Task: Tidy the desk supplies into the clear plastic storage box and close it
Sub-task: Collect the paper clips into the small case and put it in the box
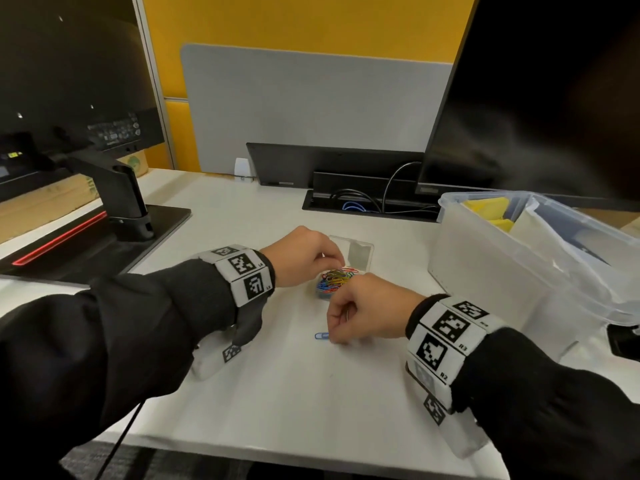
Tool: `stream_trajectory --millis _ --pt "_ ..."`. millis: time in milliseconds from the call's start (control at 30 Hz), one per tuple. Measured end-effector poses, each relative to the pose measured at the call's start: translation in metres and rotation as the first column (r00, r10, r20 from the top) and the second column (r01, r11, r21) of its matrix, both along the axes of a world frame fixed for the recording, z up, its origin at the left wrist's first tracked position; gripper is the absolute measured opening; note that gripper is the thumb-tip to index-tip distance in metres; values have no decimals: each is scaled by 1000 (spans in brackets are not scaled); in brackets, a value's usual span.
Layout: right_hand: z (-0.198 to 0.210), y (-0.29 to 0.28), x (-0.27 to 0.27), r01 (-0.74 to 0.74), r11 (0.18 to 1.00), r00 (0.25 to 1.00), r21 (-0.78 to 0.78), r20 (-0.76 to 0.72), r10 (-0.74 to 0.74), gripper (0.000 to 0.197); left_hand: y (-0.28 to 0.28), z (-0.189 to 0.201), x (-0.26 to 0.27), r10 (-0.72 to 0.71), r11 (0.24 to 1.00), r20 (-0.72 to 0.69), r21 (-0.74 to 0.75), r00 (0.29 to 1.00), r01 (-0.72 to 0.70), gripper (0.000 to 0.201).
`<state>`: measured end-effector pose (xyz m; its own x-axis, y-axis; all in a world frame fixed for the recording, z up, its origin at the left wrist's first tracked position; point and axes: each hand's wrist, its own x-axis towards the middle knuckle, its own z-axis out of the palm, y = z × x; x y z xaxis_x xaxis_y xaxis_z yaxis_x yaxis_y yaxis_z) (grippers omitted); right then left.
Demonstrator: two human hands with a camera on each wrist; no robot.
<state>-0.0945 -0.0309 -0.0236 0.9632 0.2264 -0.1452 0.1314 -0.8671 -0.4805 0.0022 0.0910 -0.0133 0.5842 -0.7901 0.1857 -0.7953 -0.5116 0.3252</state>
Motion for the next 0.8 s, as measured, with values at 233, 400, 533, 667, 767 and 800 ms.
stream_trajectory --millis 233,400,533,667,767,800 --pt "9 -18 14 353 935 865 12 377 -331 7 0 -1 8 186 948 88 -278 979 -156 24" --pt "7 -24 22 398 917 854 -25 376 -360 12 -3 -3 11 72 993 45 -95 996 -68 34" --pt "9 -23 21 429 890 734 152 516 -442 3 -3 -3 10 58 991 33 -127 998 -53 31" --pt "7 -26 28 475 842 700 256 469 -538 19 -4 -2 8 54 994 -10 -93 998 -55 30" --pt "2 -25 28 449 882 842 141 263 -471 32 -2 -4 8 26 999 -97 47 995 -22 27" --pt "0 -24 26 423 899 878 117 193 -438 31 -2 -6 8 21 997 -134 79 991 -10 25"
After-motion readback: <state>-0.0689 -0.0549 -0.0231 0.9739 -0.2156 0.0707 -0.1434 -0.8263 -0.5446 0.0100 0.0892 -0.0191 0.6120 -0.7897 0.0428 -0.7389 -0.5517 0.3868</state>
